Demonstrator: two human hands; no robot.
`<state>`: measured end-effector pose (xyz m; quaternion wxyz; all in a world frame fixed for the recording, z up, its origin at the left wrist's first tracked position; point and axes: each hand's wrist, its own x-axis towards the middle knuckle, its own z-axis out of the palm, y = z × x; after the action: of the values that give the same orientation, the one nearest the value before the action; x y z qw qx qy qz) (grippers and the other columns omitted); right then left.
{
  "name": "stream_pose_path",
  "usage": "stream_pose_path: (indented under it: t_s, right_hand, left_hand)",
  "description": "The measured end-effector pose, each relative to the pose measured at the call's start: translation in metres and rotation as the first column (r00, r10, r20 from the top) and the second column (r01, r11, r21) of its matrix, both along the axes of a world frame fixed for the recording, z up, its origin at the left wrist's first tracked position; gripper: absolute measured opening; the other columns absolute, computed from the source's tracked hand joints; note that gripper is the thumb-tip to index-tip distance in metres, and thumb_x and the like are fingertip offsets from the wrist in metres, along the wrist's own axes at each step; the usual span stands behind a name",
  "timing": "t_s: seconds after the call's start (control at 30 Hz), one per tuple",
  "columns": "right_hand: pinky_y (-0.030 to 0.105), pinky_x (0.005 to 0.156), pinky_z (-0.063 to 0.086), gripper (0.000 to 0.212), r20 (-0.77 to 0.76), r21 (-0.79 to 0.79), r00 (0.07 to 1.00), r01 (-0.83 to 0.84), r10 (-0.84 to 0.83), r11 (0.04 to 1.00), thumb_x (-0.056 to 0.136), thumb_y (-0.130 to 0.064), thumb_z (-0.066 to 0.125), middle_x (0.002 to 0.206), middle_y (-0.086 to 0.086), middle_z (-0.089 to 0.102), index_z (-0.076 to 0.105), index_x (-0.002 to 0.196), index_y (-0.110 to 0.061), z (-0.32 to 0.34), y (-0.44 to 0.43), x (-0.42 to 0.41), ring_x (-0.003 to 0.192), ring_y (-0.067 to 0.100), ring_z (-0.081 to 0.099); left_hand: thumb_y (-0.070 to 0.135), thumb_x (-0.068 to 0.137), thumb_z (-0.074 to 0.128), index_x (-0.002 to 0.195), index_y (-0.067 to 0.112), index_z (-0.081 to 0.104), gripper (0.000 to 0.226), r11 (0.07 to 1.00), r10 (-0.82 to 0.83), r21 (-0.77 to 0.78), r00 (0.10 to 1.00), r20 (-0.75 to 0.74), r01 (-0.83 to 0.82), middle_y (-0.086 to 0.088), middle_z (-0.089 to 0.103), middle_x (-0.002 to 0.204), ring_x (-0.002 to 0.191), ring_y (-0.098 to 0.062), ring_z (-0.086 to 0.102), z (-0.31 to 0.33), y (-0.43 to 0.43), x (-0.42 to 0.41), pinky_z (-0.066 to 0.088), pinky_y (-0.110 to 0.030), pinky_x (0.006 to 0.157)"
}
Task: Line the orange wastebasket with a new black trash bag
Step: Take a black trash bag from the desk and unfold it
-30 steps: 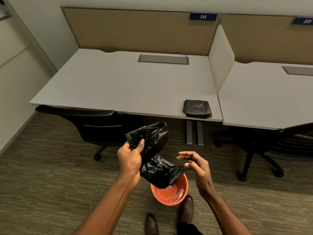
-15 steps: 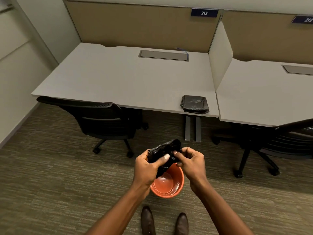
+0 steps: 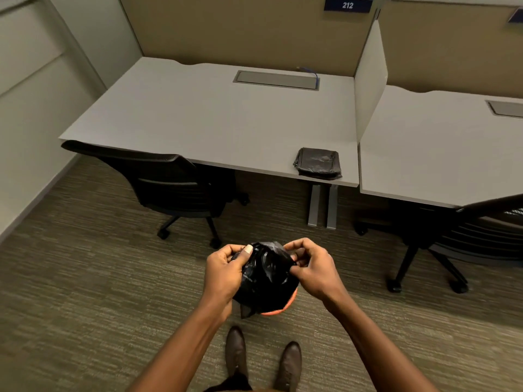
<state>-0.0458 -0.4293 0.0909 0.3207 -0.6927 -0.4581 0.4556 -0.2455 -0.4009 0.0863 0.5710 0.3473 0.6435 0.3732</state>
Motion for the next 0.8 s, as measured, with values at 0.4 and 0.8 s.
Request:
stream_pose_path:
  t_s: [0.4,0.8]
  right_hand:
    - [0.027,0.059,0.058,0.029,-0.267,-0.218,0.955,0.069,-0.128,0.974,0.098,0.01,0.057,0.089,0.012,0.083,0.08,0.098,-0.007,-0.017,-0.009,0.02,0.076,0.02,0.078]
    - [0.048,0.092,0.064,0.036,-0.274,-0.082,0.935,0.209,-0.224,0.974,0.098,0.01,0.054,0.102,0.009,0.082,0.079,0.101,-0.016,-0.029,0.005,-0.01,0.099,0.026,0.078]
  left_hand:
    - [0.07,0.088,0.077,0.077,0.02,0.076,0.051,0.955,-0.205,0.15,0.937,-0.284,0.255,-0.01,0.08,0.076,0.073,-0.035,0.078,0.003,-0.024,0.0,0.062,-0.056,0.072]
    - [0.025,0.077,0.083,0.11,0.036,0.074,0.035,0.752,-0.578,-0.247,0.431,-0.694,0.611,0.009,0.08,0.115,0.104,-0.013,0.074,0.007,-0.012,-0.014,0.063,-0.039,0.092]
